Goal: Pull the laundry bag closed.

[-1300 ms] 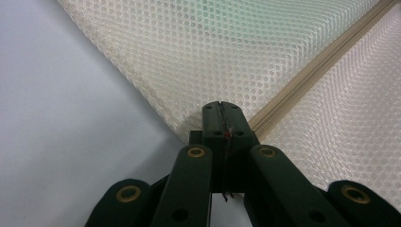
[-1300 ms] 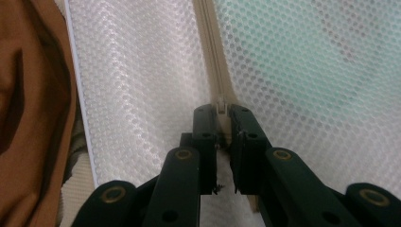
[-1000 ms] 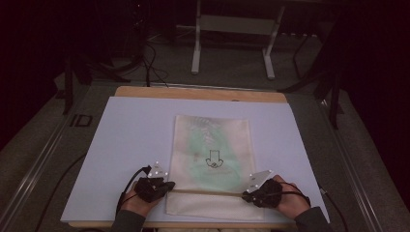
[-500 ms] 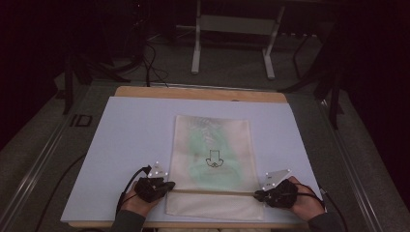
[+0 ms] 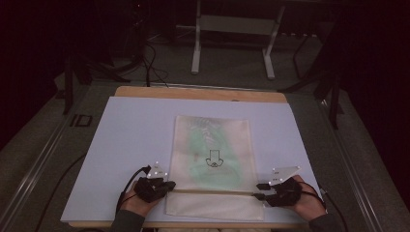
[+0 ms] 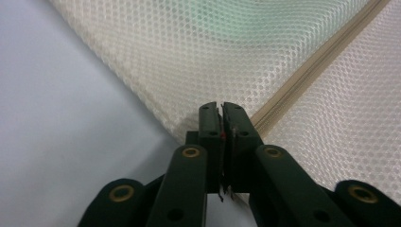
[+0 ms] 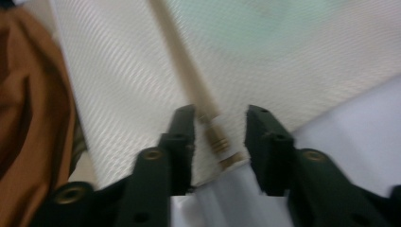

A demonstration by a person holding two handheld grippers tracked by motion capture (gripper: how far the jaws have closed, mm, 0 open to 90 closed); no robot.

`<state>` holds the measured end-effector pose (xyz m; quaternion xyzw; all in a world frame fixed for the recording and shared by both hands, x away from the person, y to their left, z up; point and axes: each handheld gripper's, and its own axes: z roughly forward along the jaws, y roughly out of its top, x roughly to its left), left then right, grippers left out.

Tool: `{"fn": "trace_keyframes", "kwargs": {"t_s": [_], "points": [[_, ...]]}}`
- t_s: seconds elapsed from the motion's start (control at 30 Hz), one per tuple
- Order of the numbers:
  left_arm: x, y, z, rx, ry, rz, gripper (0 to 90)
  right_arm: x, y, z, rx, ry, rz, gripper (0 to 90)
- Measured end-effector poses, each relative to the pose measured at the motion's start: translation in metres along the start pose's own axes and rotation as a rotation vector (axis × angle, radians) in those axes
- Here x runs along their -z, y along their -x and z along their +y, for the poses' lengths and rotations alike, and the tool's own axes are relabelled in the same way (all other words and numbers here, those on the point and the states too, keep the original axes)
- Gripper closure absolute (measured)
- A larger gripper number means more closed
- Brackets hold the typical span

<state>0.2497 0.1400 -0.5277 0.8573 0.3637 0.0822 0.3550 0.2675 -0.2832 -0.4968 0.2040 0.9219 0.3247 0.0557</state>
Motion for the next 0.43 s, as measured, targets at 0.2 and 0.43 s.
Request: {"fn": "trace_keyframes", "kwargs": {"t_s": [0.2, 0.43], "points": [[0.006, 0.001, 0.001, -0.028, 0.052, 0.033, 85.6, 0.004, 0.006, -0.003, -0.045, 0.033, -0.052, 52.4], [0.01, -0.006, -0.002, 0.016, 0.084, 0.088, 84.5, 0.006, 0.012, -0.007, -0.094, 0.048, -0.097, 50.2]]}}
